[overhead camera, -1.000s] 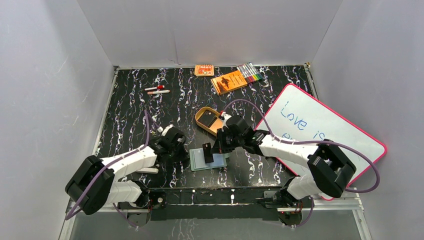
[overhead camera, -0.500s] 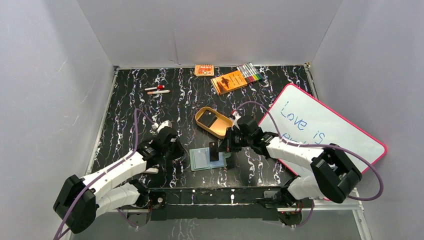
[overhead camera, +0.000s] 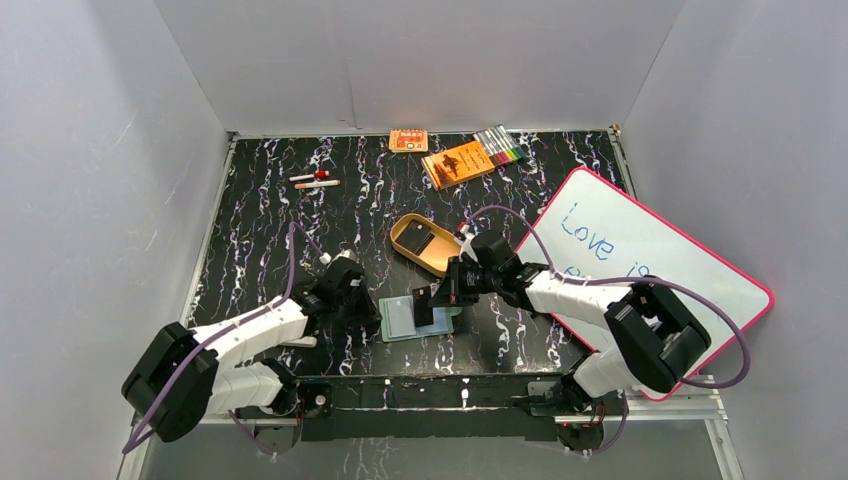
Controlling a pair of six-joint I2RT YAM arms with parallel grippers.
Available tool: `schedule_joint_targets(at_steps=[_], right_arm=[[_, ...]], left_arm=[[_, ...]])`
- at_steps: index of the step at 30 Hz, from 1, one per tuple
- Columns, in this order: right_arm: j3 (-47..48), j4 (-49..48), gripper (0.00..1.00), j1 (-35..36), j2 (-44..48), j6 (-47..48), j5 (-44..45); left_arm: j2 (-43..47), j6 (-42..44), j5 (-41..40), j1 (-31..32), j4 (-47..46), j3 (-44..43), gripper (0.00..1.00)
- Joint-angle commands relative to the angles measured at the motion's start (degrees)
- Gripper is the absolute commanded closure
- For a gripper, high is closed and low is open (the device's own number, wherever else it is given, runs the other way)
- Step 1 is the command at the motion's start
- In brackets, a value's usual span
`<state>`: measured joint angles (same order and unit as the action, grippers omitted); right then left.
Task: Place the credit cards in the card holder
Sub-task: Insert the credit card into the card holder.
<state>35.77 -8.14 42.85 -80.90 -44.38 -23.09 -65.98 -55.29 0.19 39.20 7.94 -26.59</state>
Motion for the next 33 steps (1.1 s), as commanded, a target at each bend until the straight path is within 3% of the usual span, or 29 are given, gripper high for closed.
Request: schedule_joint_targets(at_steps=[1,33], right_arm=[[0.0,-3.3,1.0,-0.5,-1.1,1.4,-1.1],[-2.7,-11.7,1.0,-1.3,-5.6,-4.7,-6.4]], left_arm=[[-1.7,0.3,0.6,0.0,0.1,0.4,1.0],[-4.0,0.2,-1.8,-0.1,0.0,1.5,1.0]])
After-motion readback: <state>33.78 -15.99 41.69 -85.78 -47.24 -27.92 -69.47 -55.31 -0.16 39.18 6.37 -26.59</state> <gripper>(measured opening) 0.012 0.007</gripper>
